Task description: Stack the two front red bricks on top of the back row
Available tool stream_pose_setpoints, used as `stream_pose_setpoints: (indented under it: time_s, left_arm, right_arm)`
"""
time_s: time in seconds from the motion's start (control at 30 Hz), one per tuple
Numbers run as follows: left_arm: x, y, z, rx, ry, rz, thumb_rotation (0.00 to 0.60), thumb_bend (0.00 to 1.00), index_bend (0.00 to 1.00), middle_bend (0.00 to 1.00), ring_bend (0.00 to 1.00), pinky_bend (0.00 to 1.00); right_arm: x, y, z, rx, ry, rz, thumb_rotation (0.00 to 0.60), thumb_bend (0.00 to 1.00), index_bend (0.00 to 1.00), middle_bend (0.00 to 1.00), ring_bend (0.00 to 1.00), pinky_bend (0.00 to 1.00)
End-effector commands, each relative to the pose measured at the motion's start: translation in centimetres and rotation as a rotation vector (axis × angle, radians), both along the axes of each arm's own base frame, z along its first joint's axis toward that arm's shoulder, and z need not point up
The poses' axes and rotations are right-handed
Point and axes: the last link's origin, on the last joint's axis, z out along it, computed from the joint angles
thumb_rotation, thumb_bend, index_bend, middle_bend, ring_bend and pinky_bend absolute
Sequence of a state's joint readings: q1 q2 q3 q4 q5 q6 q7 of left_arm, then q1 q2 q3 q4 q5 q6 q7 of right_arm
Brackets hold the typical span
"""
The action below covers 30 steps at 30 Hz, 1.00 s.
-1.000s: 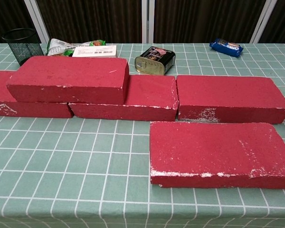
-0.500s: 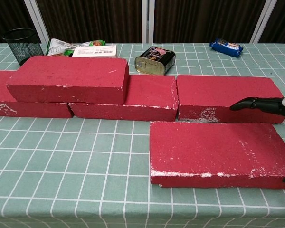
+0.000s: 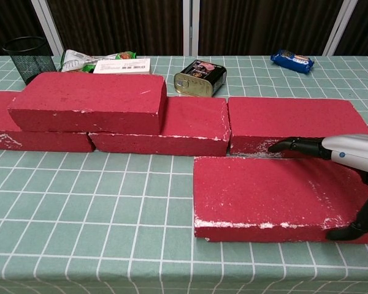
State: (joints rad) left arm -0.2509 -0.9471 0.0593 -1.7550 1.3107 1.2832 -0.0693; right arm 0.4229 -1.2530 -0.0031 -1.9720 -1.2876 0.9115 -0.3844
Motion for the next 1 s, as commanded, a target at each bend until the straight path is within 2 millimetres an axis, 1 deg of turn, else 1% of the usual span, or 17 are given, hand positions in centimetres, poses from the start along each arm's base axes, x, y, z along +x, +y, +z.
stream_pose_setpoints:
  time_s: [0.03, 0.2, 0.33, 0.57, 0.7, 0.83, 0.93, 1.0]
  left_arm:
    - [-0.2, 0.0, 0.1, 0.0, -0.004, 0.003, 0.6, 0.0, 0.04, 0.0, 0.0, 0.0]
    - [-0.5, -0.2, 0.2, 0.005, -0.009, 0.011, 0.6, 0.0, 0.04, 0.0, 0.0, 0.0]
    - [-0.7, -0.3, 0.3, 0.01, -0.015, 0.015, 0.6, 0.0, 0.04, 0.0, 0.0, 0.0]
    - [-0.7, -0.2, 0.3, 0.01, -0.023, 0.014, 0.6, 0.0, 0.04, 0.0, 0.0, 0.0]
    - [-0.6, -0.2, 0.3, 0.007, -0.026, 0.013, 0.6, 0.0, 0.04, 0.0, 0.0, 0.0]
    - [-0.4, -0.3, 0.4, 0.003, -0.026, 0.011, 0.6, 0.0, 0.04, 0.0, 0.0, 0.0]
    - [-0.4, -0.3, 0.4, 0.006, -0.033, 0.011, 0.6, 0.0, 0.04, 0.0, 0.0, 0.0]
    - [-0.4, -0.4, 0.5, 0.008, -0.038, 0.014, 0.6, 0.0, 0.04, 0.0, 0.0, 0.0]
  right_arm:
    - [0.2, -0.3, -0.6, 0.008, 0.007, -0.002, 0.6, 0.0, 0.0, 0.0, 0.0, 0.0]
    - [0.2, -0.3, -1.4, 0.037, 0.023, -0.008, 0.6, 0.0, 0.0, 0.0, 0.0, 0.0]
    - [0.3, -0.3, -1.7, 0.039, 0.032, -0.009, 0.6, 0.0, 0.0, 0.01, 0.0, 0.0]
    - [0.3, -0.6, -1.7, -0.014, 0.03, -0.005, 0.6, 0.0, 0.0, 0.19, 0.0, 0.0]
    - [0.4, -0.6, -1.5, -0.03, 0.014, -0.004, 0.6, 0.02, 0.04, 0.26, 0.0, 0.0]
    - [0.8, -0.4, -0.8, -0.048, -0.007, 0.011, 0.6, 0.04, 0.07, 0.29, 0.0, 0.0]
    - [1.6, -0.2, 0.5, -0.078, -0.052, 0.026, 0.6, 0.03, 0.07, 0.3, 0.0, 0.0]
    - [2.2, -0.6, 1.7, -0.118, -0.079, 0.045, 0.6, 0.03, 0.07, 0.3, 0.0, 0.0]
